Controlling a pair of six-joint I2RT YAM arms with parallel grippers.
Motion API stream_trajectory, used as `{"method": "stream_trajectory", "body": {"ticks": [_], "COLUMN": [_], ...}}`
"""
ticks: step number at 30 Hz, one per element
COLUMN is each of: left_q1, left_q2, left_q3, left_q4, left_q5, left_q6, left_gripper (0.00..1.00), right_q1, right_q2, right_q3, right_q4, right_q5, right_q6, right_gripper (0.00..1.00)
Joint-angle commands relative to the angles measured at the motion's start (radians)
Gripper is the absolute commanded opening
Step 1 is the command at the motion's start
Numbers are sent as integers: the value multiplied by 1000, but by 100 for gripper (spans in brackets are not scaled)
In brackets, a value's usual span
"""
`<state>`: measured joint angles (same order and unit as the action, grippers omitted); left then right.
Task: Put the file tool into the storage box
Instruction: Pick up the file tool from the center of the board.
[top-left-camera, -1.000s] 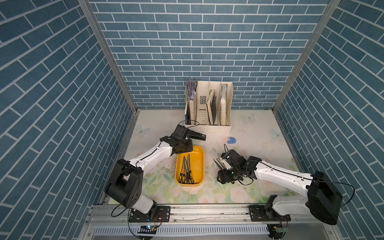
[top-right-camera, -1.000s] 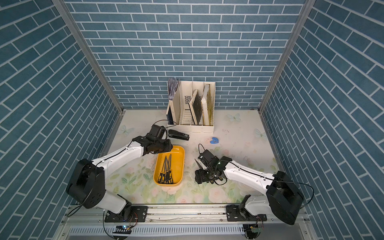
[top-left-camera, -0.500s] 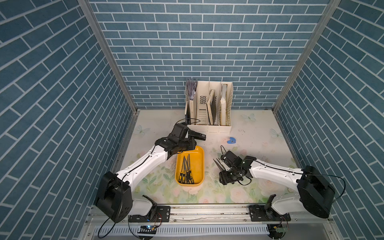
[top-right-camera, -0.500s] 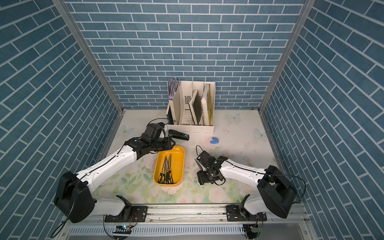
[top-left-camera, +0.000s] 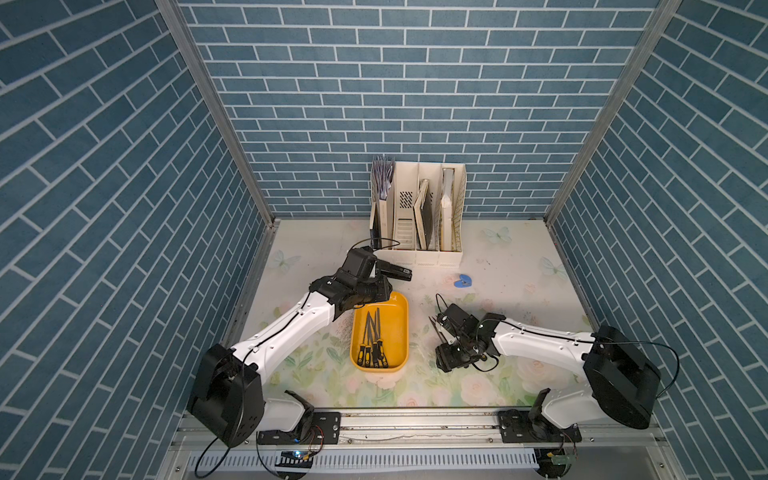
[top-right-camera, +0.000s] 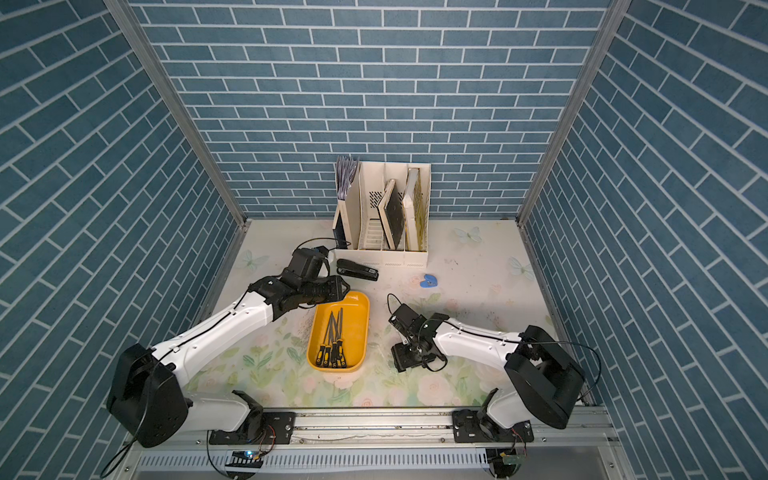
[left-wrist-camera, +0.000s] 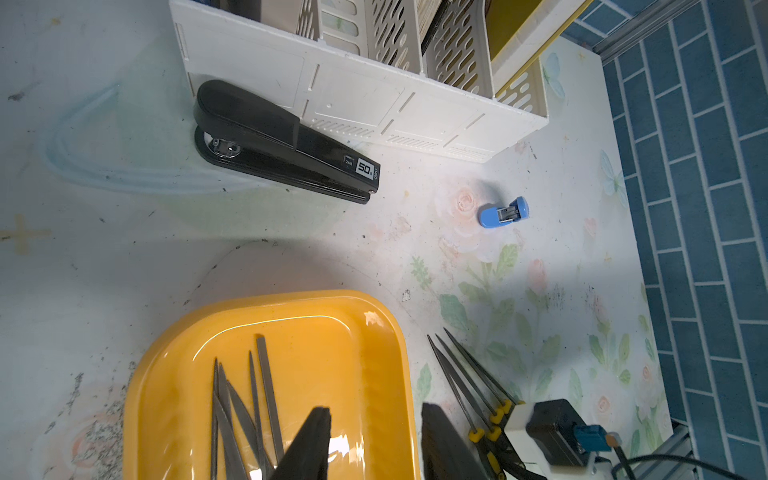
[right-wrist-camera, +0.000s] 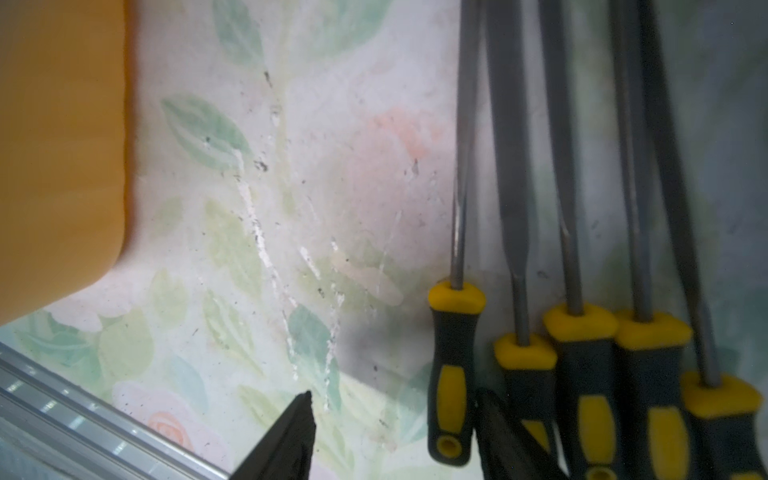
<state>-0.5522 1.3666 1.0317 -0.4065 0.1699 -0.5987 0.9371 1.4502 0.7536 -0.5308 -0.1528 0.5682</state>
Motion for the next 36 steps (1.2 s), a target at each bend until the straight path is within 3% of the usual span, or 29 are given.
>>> {"method": "stream_trajectory", "body": {"ticks": [1,9,11,13,20,24,26,31,36], "left_q1": [-1,0,0,0,1,0,0,-12,-85], "left_q2": [-17,-27,-32,-34,-39,-45,-54,-84,-85], "left_q3": [-18,-24,-25,-27,-24,-33,-51,-135,-180], "left_q4": [-10,-17,-21,-26,-29,-2,36,192,285], "left_q5": [-15,-25,-28,-35,-42,-10,29,140,126], "left_q6": [-4,-6,-4,0,2,-11,-32,-142,-248], "left_gripper": [41,41,41,41,41,41,50,59,66], "right_q1": [5,6,6,10,43,66,73,80,88], "right_q2": [25,122,132,136,106,39,-15,-121,-127], "right_q3": [9,63,63,61,42,47,57,99,142], "right_q4": [-23,-39,-35,-40,-43,-57,-69,-86,-63], "right_q5": [27,133,136,140,131,124,112,82,25], "right_q6": [-7,5,5,3,9,22,33,59,72], "right_gripper": [63,55,49,36,16,14,15,14,14]}}
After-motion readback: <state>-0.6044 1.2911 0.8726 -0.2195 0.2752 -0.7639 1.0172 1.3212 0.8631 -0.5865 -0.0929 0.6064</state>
